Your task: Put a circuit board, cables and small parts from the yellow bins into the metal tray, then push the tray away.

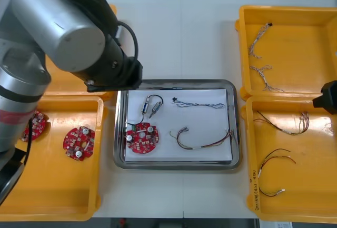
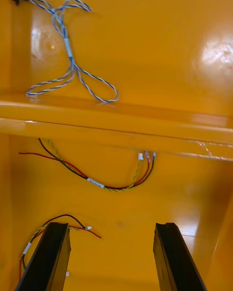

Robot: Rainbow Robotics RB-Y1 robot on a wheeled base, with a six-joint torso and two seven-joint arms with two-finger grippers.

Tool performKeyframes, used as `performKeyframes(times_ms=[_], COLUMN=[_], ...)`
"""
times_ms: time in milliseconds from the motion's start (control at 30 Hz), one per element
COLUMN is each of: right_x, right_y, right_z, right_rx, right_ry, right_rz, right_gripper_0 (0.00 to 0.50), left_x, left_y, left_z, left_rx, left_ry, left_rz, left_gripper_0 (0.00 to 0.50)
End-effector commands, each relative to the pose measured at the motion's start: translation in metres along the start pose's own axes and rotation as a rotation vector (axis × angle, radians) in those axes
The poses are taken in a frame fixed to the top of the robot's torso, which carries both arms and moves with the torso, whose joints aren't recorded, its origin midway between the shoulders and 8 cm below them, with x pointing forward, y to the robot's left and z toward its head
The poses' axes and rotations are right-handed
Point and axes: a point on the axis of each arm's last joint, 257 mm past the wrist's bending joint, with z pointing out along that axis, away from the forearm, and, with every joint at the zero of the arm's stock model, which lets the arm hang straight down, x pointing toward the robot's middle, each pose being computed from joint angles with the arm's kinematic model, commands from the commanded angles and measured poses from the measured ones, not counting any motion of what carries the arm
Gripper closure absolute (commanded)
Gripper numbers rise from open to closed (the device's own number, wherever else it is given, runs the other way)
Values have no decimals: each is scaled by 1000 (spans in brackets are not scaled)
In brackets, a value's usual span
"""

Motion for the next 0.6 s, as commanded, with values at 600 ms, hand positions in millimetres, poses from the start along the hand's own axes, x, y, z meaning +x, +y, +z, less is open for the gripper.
performKeyframes(times_ms=[600], right_x=[-36], right_y=[143], right_z=[-13], right_rx=[-137], right_ry=[5], right_rz=[-471], right_gripper_0=[0], left_x=[-66], left_y=[143], left_z=[-92], left_rx=[-83], left_ry=[-108], left_rz=[34], left_gripper_0=[0])
